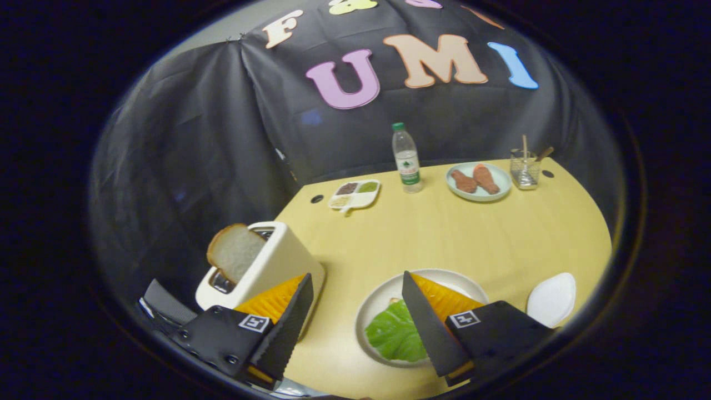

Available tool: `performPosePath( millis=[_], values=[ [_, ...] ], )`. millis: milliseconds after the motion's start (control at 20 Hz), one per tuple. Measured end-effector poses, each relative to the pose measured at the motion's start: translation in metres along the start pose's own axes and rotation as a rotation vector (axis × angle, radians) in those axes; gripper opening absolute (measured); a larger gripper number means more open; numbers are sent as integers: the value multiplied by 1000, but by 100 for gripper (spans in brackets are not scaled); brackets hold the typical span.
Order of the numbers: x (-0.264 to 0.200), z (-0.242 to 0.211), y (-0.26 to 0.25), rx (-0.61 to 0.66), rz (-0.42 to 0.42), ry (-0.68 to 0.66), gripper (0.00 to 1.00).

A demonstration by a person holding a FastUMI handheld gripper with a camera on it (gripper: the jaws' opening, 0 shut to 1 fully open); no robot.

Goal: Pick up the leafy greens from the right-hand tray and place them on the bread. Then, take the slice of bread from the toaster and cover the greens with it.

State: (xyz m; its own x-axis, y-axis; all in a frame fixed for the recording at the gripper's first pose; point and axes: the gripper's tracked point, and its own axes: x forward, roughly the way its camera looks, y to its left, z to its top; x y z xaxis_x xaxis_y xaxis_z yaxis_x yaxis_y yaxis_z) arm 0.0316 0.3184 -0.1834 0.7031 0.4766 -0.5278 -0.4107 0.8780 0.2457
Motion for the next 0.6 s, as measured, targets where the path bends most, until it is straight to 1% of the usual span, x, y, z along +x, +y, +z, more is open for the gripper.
performPosePath(
  millis=[150,300,400,500,600],
  values=[
    [6,7,53,-23,100,-10,100],
    [11,11,105,-95,195,-26,100],
    [12,14,141,-110,254,-45,100],
    [18,10,165,-110,279,-31,100],
    [26,7,177,-105,282,-20,100]
  ],
)
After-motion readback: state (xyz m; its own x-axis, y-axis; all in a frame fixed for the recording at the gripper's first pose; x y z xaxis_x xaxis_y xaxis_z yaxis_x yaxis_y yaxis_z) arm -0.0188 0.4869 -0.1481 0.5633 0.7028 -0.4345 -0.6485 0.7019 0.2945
